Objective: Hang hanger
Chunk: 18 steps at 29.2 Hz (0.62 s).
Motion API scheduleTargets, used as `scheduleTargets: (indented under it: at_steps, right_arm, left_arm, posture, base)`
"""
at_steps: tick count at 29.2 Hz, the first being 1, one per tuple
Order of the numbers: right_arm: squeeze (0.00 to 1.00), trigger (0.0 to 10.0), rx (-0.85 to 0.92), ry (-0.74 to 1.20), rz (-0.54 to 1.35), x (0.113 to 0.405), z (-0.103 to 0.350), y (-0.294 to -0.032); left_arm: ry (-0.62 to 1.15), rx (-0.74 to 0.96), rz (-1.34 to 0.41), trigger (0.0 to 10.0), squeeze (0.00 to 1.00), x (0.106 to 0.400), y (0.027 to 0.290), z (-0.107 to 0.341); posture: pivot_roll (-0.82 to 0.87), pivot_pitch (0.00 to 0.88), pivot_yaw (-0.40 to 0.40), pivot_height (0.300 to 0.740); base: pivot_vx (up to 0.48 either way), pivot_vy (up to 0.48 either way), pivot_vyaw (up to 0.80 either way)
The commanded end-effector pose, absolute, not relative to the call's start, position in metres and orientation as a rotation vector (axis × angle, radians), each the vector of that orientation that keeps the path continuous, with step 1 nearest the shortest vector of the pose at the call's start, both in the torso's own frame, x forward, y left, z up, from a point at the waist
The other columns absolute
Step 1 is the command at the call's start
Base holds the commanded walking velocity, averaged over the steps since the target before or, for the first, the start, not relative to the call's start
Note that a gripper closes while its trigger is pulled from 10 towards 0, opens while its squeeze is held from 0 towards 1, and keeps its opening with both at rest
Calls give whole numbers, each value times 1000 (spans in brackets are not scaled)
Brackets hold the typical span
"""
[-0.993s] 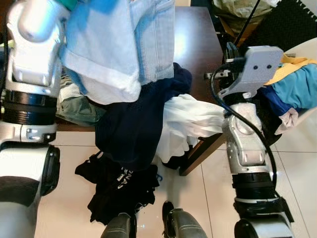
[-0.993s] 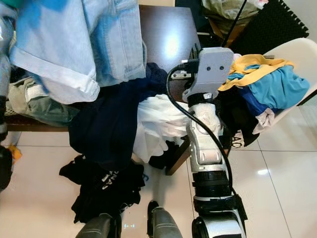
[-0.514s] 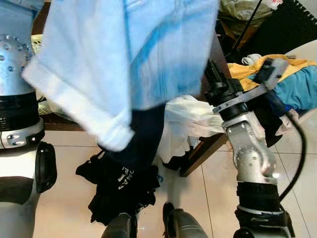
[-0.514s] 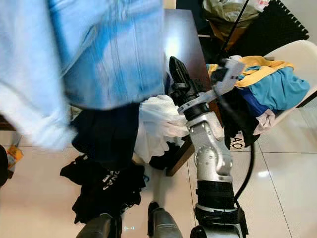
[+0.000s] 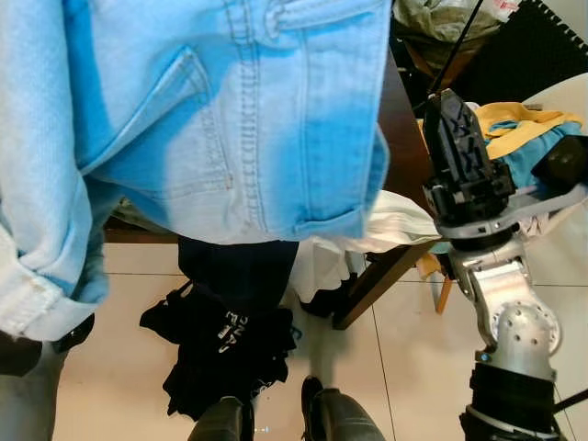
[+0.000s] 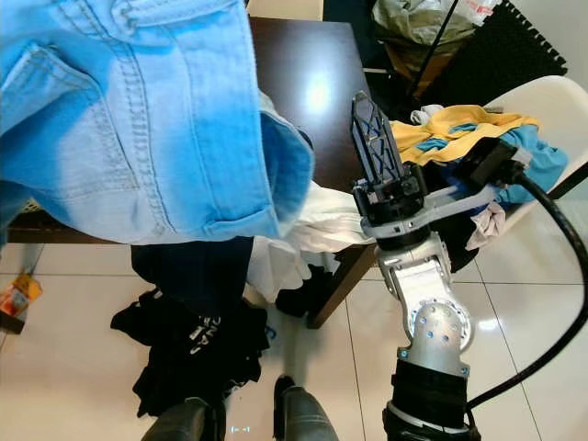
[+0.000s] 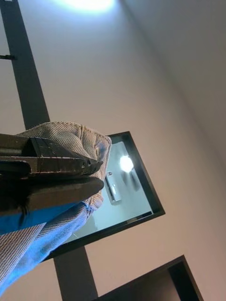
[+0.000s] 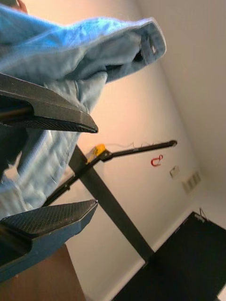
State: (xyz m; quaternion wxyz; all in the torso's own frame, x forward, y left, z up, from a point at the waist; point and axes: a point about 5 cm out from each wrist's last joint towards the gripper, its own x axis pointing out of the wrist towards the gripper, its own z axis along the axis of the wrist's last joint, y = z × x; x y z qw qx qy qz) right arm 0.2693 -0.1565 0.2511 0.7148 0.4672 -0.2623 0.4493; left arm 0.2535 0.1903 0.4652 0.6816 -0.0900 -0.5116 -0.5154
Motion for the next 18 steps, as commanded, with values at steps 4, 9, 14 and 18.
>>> scheduleTargets:
  at_steps: [4,9,14,18]
  right_arm:
    - [0,10000,980,-608,1191,250,273,-144]
    - [0,10000,919,-571,1290,243,279,-133]
    - [0,10000,485,-384,1323,249,265,-97]
    - [0,10000,305,-370,1248,259,258,-84]
  left_arm:
    - [-1188,-206,-1152,10000,0,244,204,473]
    - [-1160,-203,-1144,10000,0,247,204,468]
    - [-1144,-223,-1154,10000,0,249,201,464]
    - [-1141,-229,-1159,10000,0,250,201,464]
  posture:
    - [13,102,13,740]
    - [9,105,15,740]
    - [10,104,12,740]
    - [12,104,13,740]
  base:
    - [0,0,0]
    - [0,0,0]
    - [0,0,0]
    - [0,0,0]
